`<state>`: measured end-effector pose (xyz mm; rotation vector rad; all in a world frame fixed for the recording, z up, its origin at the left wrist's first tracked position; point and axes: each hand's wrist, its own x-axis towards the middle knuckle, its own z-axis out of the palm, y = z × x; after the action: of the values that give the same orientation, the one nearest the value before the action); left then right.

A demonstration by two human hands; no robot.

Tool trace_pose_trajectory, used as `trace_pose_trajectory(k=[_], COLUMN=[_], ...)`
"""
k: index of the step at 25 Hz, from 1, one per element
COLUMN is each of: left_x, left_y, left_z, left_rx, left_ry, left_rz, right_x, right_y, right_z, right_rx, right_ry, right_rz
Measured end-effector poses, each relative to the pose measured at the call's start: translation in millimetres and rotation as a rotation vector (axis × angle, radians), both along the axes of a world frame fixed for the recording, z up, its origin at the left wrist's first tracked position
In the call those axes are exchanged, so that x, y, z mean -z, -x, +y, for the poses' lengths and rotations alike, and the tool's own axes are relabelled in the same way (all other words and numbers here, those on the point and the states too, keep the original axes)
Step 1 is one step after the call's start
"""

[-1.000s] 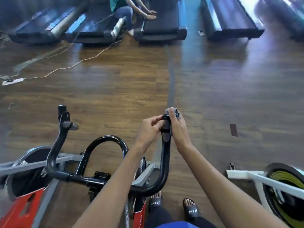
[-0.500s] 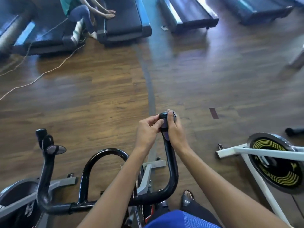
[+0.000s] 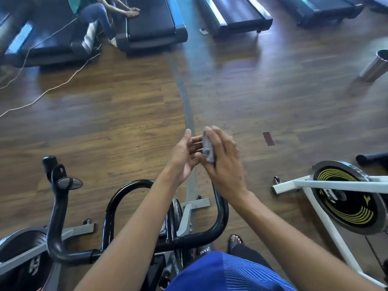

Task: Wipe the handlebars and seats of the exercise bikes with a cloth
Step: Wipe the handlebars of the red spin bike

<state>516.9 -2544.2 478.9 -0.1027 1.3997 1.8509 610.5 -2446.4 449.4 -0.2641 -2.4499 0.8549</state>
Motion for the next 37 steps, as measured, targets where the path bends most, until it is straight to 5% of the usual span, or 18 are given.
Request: trace_pose_trajectory(k=[2,5,10,12,15,19,23,26,31,37], left_x=[2.0,3.6,5.4,5.8,4.0,3.7,5.4,9.0,2.6,3.1], left_y=[3.9,6.4,0.9,-1.5,-5.3,-8.8,-21.6,-27.2,-30.2,-30.2], left_z=[-4.7,-6.4,-4.3,-3.6,-1.9,2.5,13.5,20.5,25.1,27.3], left_rx=[0.056,0.128,0.078,0.063,0.04,-0.004,-0.065,-0.102,-0.12,-0.137], left_ry=[-0.045,-0.02,0.054,0.059,0.054,0.073,0.117,0.16,0.232,0.277], left_rz=[-0.039,0.01,0.058,0.073,0.08,0.079,0.165,0.274,0.323,0.332], right_x=[10.6,26.9,42.7,38.9,36.6,39.2,54.2,54.2,51.3,53.3], right_y=[18.7,12.5,-80.1,-88.9,-64.8,-77.5,-141.2,-110.7,-69.3,-119.2], right_z=[2.2,6.1,-2.4,0.0,6.5,6.2,-9.2,19.6,42.1,34.2], right_rx=[-0.026,-0.019,-0.187,-0.225,-0.268,-0.275,-0.469,-0.592,-0.47,-0.777], right_ry=[-0.331,-0.439,-0.038,-0.035,-0.204,-0.157,-0.465,-0.606,-0.393,-0.495], right_rz=[-0.085,-0.148,-0.397,-0.486,-0.439,-0.434,-0.271,-0.241,-0.284,-0.194])
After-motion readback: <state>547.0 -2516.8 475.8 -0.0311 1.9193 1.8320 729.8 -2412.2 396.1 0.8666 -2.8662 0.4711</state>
